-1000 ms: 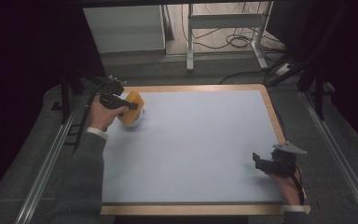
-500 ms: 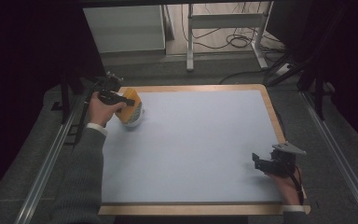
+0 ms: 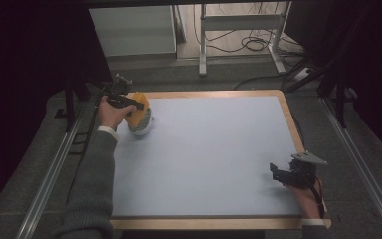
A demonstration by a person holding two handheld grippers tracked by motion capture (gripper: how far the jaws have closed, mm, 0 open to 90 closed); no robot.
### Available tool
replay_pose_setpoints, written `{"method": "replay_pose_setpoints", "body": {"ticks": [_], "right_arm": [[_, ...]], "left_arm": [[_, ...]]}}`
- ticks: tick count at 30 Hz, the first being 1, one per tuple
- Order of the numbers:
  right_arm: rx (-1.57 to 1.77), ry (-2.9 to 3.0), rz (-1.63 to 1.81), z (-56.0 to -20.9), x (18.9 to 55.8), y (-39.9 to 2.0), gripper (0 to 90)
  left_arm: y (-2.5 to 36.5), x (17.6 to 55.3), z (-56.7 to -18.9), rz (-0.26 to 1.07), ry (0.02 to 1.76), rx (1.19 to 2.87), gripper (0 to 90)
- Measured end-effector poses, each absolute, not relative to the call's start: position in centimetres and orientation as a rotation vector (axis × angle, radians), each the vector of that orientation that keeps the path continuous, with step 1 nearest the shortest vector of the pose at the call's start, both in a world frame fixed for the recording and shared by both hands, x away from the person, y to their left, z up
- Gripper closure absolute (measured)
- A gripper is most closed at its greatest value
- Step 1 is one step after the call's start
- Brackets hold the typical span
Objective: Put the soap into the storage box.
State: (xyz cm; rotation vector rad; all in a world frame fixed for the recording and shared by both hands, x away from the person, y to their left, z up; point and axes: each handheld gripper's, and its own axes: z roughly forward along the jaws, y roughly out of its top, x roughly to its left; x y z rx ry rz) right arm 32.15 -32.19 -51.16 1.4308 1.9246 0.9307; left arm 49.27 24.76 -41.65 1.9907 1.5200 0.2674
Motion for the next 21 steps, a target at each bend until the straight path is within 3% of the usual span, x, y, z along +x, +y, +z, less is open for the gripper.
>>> {"method": "replay_pose_setpoints", "body": {"ticks": [21], "right_arm": [[1.439, 1.925, 0.923, -51.3, 32.2, -32.4, 7.3]], "left_arm": [[24.9, 51.4, -44.8, 0.230, 1.618, 1.983, 61.1]]}}
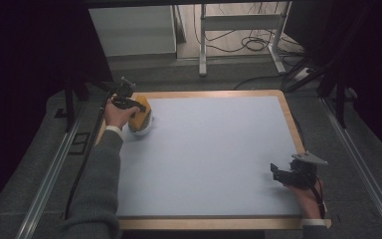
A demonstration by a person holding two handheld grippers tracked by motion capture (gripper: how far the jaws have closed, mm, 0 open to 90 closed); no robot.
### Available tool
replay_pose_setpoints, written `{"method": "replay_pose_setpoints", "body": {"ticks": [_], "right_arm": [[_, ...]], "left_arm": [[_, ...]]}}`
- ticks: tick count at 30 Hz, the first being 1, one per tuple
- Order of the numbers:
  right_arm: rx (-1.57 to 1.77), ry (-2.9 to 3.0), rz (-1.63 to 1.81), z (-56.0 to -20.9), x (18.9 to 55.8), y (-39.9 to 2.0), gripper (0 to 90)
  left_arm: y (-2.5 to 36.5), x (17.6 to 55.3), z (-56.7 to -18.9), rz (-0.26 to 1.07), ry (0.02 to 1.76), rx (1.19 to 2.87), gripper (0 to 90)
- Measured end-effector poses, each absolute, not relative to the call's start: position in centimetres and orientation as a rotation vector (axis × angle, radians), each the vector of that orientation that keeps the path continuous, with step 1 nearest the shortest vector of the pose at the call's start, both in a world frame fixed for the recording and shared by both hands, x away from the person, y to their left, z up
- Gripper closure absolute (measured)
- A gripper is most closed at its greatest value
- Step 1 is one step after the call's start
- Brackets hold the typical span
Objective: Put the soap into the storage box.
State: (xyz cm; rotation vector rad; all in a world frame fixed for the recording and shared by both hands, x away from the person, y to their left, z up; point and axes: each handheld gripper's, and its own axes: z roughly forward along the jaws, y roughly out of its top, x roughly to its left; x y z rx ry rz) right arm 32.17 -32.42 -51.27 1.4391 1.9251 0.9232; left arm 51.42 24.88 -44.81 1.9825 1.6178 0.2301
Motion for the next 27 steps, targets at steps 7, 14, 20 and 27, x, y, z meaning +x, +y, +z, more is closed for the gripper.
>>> {"method": "replay_pose_setpoints", "body": {"ticks": [7, 14, 20, 27], "right_arm": [[1.437, 1.926, 0.922, -51.3, 32.2, -32.4, 7.3], [1.439, 1.924, 0.922, -51.3, 32.2, -32.4, 7.3], [1.443, 1.925, 0.919, -51.3, 32.2, -32.5, 7.3], [1.433, 1.930, 0.918, -51.3, 32.1, -32.2, 7.3]], "left_arm": [[25.0, 51.6, -45.2, 0.230, 1.641, 1.973, 61.1], [24.8, 51.9, -46.1, 0.226, 1.658, 1.968, 61.1], [25.4, 51.6, -46.3, 0.239, 1.665, 1.903, 53.5], [26.1, 51.0, -45.2, 0.283, 1.673, 1.904, 33.1]]}}
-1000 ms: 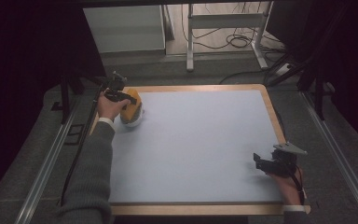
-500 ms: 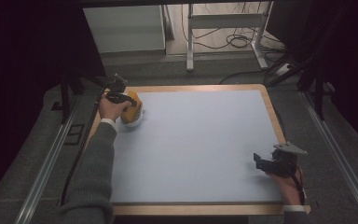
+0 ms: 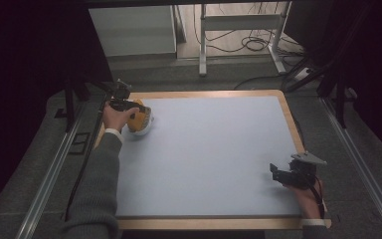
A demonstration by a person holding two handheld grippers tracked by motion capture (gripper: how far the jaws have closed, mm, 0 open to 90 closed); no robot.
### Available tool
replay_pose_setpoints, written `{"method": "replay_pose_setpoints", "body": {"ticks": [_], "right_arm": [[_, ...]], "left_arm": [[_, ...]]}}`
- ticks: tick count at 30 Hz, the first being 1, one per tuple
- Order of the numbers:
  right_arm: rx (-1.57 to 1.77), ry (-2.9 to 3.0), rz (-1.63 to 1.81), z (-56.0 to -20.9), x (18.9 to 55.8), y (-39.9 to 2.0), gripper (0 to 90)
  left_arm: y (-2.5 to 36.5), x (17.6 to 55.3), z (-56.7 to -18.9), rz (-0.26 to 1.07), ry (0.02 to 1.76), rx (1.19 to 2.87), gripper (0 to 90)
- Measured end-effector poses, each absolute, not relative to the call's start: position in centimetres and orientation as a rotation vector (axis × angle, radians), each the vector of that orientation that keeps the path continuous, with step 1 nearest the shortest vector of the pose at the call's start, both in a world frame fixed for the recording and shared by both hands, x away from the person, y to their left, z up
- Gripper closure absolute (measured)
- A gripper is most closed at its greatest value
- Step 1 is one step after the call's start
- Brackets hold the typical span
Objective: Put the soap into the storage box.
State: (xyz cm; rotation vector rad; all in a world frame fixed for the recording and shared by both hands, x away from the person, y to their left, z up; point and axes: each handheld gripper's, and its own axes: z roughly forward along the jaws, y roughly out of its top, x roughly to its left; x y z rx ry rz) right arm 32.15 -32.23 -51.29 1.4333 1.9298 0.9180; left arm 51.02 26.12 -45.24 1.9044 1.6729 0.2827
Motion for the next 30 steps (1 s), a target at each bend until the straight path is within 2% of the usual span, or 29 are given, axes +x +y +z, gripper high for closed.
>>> {"method": "replay_pose_setpoints", "body": {"ticks": [1, 3, 13, 17, 30], "right_arm": [[1.436, 1.929, 0.917, -51.3, 32.1, -32.2, 7.3], [1.436, 1.926, 0.918, -51.2, 32.1, -32.3, 7.4], [1.430, 1.927, 0.920, -51.2, 32.1, -32.2, 7.3], [1.428, 1.927, 0.920, -51.2, 32.1, -32.2, 7.3], [1.421, 1.936, 0.921, -51.2, 32.1, -31.9, 7.3]], "left_arm": [[26.3, 50.7, -44.8, 0.326, 1.690, 1.904, 26.7], [26.4, 50.4, -44.4, 0.354, 1.697, 1.915, 23.0], [25.9, 48.3, -42.8, 0.332, 1.520, 1.934, 22.5], [25.3, 46.5, -42.5, 0.370, 1.442, 1.930, 23.1], [23.4, 39.3, -44.3, 0.315, 1.213, 1.970, 23.8]]}}
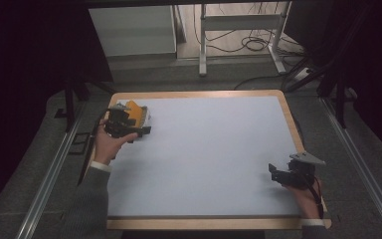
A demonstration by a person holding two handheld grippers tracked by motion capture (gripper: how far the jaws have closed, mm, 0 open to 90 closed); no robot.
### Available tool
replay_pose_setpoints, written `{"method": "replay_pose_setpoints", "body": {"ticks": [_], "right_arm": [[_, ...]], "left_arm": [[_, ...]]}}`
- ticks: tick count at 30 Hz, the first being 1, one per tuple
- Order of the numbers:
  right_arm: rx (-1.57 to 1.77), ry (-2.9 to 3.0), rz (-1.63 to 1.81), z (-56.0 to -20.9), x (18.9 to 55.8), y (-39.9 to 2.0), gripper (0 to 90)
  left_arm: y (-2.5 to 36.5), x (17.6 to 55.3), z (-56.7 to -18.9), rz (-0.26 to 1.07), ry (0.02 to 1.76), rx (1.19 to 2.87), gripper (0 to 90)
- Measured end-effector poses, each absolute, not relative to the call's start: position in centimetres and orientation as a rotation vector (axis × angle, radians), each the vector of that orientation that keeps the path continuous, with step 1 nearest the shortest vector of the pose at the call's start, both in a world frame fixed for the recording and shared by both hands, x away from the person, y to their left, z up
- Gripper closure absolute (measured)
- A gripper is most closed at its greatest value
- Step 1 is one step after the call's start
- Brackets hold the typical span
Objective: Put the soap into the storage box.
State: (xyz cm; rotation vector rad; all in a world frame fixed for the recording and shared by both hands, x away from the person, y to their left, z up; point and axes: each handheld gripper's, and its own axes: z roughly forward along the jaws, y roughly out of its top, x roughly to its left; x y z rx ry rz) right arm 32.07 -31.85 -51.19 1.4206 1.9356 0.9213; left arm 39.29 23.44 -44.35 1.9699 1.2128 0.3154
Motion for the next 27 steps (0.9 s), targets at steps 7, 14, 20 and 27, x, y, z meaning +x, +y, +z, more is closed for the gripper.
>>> {"method": "replay_pose_setpoints", "body": {"ticks": [7, 14, 20, 27], "right_arm": [[1.418, 1.941, 0.919, -51.2, 32.0, -31.7, 7.3], [1.418, 1.941, 0.918, -51.2, 32.0, -31.7, 7.3], [1.408, 1.941, 0.924, -51.2, 32.0, -31.6, 7.3], [1.381, 1.943, 0.936, -51.0, 31.9, -31.4, 7.3]], "left_arm": [[23.2, 36.7, -47.2, 0.274, 1.192, 1.976, 24.5], [23.2, 34.4, -50.1, 0.221, 1.180, 1.979, 24.4], [23.6, 33.7, -51.0, 0.213, 1.192, 1.976, 24.5], [23.9, 33.7, -51.2, 0.238, 1.210, 1.962, 24.1]]}}
